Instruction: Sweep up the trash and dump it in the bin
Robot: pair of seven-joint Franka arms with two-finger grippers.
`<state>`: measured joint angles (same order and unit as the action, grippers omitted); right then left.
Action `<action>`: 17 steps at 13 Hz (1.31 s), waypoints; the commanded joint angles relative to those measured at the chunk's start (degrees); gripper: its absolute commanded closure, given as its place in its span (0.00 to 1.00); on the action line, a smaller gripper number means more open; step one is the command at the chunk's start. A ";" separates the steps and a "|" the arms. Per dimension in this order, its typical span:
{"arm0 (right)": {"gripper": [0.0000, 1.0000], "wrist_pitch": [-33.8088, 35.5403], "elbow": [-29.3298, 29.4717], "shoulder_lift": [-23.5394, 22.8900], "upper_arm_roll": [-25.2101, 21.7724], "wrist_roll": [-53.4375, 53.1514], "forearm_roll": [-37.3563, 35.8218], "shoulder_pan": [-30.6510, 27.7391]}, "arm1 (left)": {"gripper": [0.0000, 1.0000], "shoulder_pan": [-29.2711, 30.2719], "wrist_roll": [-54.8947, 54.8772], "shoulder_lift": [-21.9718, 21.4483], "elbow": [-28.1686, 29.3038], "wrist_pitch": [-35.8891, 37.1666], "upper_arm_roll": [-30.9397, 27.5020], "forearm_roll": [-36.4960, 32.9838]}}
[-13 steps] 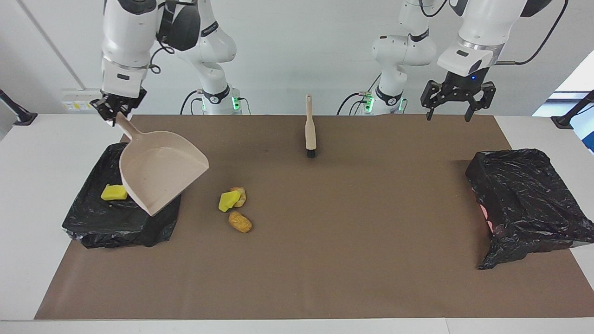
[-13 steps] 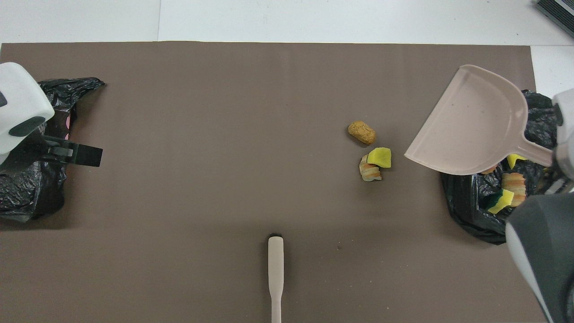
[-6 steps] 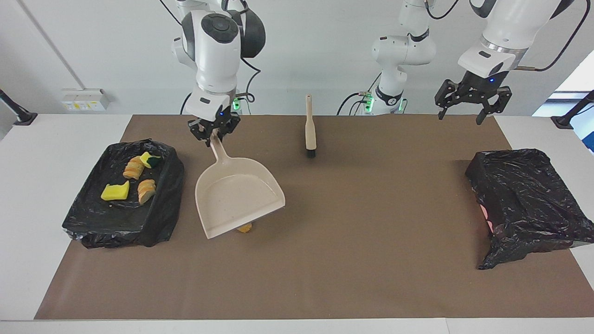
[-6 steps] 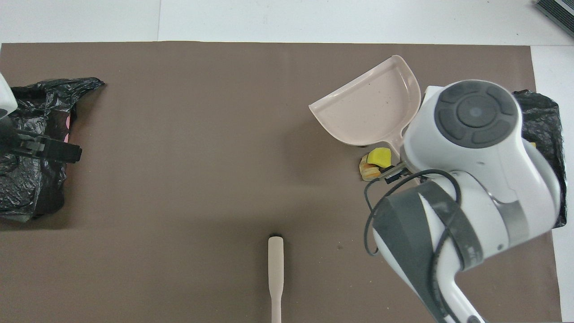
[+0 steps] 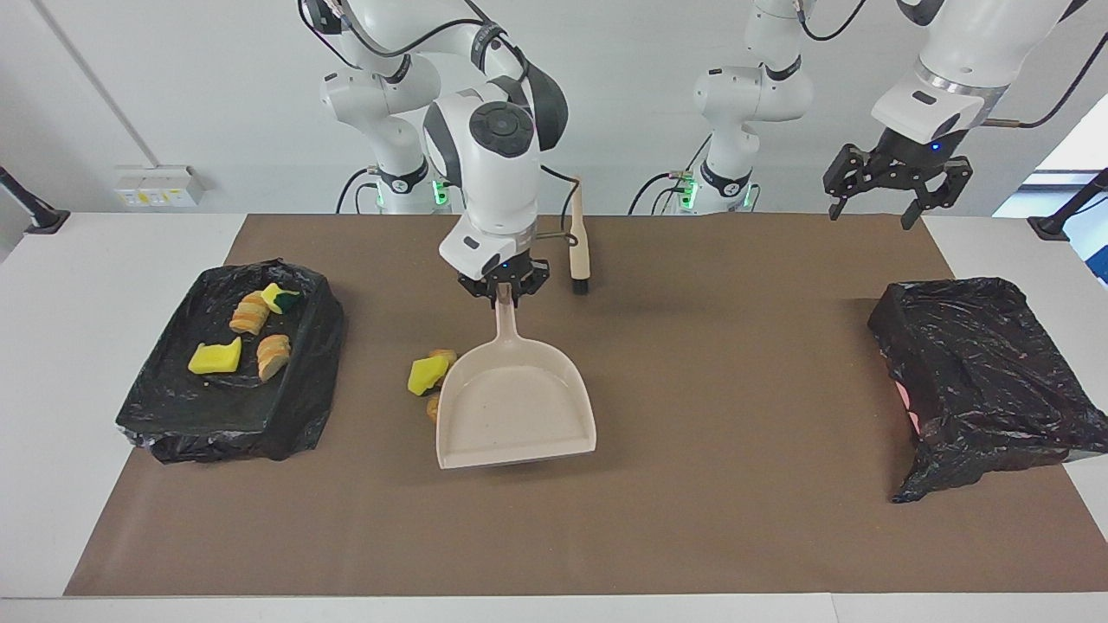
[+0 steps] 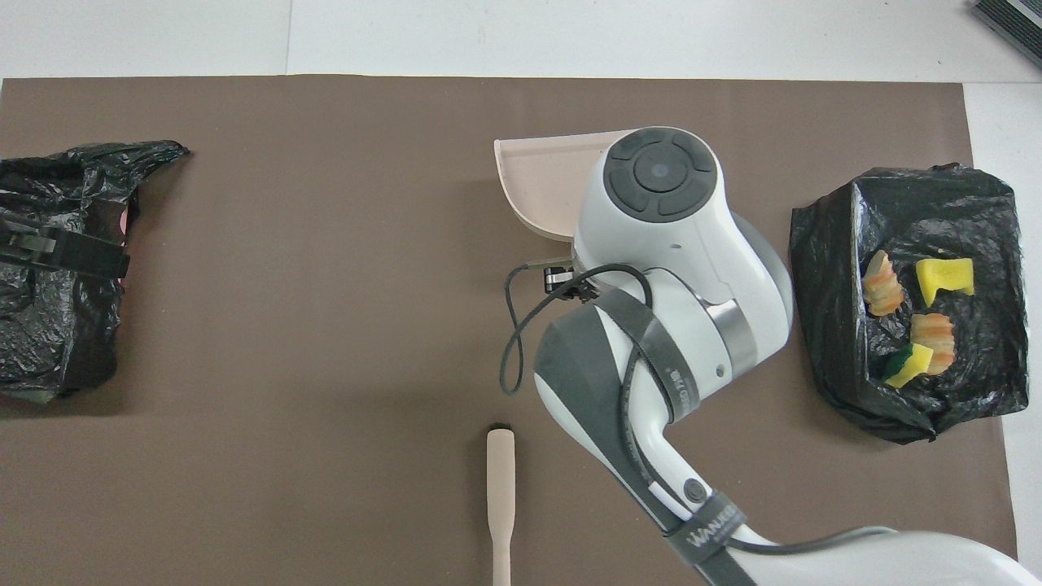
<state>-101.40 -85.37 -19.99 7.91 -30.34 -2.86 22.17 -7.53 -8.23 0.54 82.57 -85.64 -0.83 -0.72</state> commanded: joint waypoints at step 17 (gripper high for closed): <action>0.00 -8.82 10.92 -15.26 -0.18 -8.50 1.36 8.76 | 0.00 3.05 -1.35 -2.47 3.12 1.71 0.39 0.90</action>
<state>-110.71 -74.84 -36.90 7.54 -40.68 -2.57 31.46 -5.42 -8.72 -0.24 83.74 -83.91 -0.85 -0.65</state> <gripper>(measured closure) 0.339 0.000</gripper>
